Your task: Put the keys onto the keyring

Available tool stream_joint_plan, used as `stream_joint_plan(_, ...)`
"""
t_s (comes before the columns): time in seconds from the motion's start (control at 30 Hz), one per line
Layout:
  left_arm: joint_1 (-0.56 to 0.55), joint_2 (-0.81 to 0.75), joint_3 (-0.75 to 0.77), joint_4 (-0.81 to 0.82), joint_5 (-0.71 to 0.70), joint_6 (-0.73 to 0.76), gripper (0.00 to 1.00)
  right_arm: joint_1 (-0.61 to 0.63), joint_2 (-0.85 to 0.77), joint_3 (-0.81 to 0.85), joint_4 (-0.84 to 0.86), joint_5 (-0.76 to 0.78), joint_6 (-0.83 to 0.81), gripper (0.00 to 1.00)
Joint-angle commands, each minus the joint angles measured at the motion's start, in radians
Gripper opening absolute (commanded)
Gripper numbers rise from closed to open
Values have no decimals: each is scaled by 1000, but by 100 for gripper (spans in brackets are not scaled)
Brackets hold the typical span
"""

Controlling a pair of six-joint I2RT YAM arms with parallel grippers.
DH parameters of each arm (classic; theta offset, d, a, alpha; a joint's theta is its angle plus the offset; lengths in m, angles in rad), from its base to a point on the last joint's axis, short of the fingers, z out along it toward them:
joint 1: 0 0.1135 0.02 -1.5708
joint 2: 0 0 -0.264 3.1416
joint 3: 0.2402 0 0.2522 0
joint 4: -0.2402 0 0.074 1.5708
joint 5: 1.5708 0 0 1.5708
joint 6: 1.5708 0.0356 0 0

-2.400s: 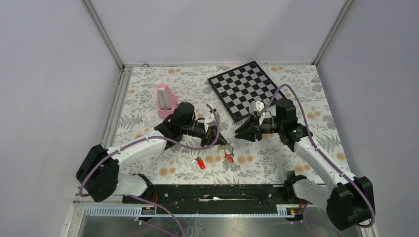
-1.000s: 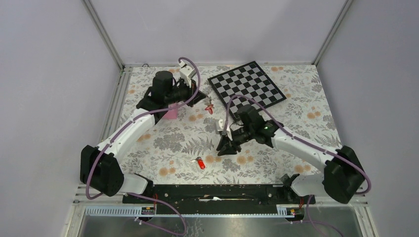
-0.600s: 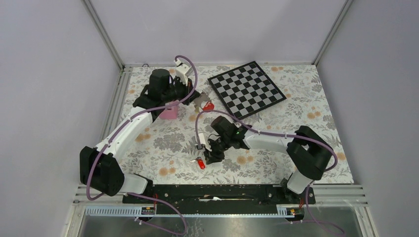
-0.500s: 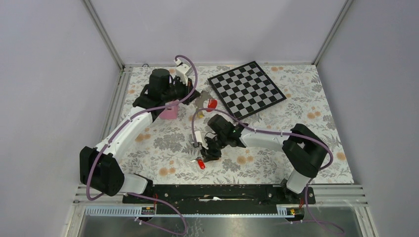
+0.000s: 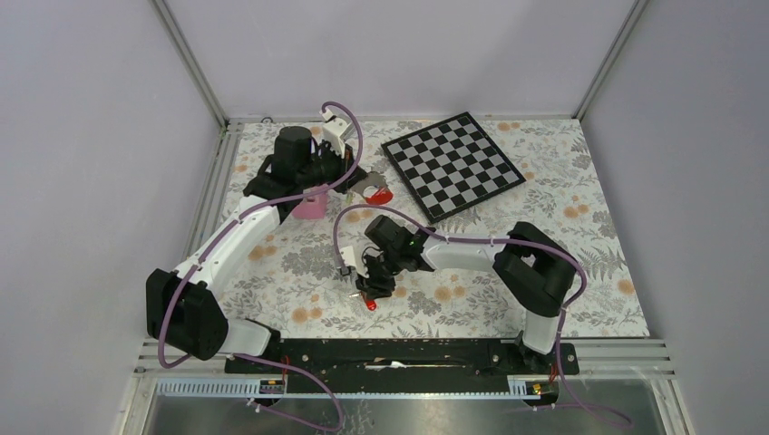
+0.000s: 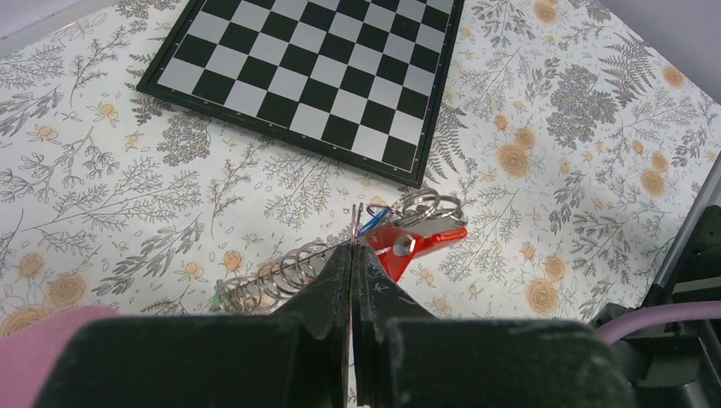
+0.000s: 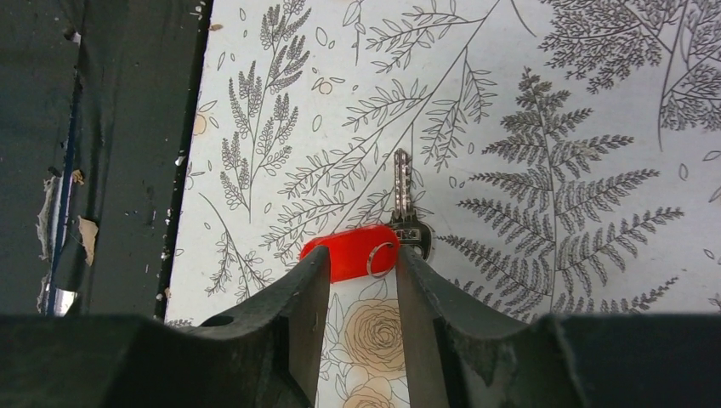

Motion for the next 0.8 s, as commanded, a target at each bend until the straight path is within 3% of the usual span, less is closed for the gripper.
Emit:
stream_joint_plan(0.0,5,-50,40,65,15,-5,0,15,11,28,-6,17,2,42)
stream_joint_plan(0.43,6,-65,15,86,40,-19,0,22,50,34,-9,73,-8,38)
stream_joint_plan(0.77,5,-67,9,89,54,-24,0,22,45,37,-15,92,-14,28)
